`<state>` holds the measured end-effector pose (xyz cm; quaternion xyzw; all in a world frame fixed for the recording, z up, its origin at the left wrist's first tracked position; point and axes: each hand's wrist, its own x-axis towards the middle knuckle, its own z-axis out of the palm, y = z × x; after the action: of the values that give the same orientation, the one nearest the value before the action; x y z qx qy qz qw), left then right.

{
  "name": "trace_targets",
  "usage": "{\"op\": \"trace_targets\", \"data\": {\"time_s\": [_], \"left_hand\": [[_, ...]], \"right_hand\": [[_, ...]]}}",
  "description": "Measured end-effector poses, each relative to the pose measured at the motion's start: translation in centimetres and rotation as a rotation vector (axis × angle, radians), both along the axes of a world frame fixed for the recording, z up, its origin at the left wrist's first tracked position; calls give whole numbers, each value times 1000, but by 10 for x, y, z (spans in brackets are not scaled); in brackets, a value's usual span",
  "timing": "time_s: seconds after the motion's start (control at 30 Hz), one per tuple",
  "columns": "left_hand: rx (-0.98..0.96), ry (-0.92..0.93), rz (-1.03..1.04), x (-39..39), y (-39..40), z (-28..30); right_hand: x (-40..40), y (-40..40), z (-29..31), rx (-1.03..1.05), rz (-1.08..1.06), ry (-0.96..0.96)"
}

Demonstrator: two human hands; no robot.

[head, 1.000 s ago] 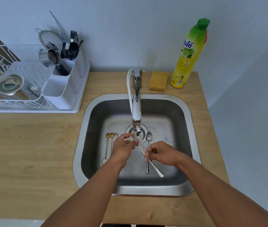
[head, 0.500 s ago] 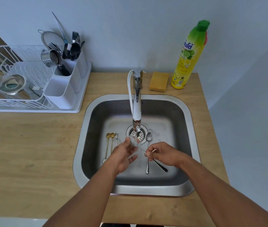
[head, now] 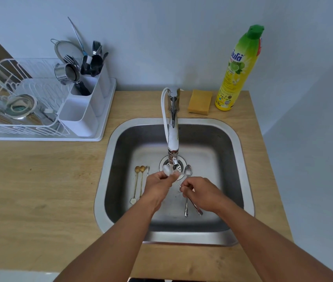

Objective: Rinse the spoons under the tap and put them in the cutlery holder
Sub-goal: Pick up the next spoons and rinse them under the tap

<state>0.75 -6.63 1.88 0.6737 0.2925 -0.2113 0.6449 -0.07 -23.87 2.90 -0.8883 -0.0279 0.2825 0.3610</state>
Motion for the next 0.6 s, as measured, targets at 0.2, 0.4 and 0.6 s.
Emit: {"op": "trace_targets", "data": {"time_s": [0.2,0.4,0.6], "left_hand": [[79,153,74,10,-8,14],[-67,286,139,2,-4,26],[-313,198,97,-13,9,11]], "right_hand": [[-6,1,-2,-310,175,-317],[-6,-2,-3,-302,123,-323],[-6,-11,-2,-101,63,-110]]}}
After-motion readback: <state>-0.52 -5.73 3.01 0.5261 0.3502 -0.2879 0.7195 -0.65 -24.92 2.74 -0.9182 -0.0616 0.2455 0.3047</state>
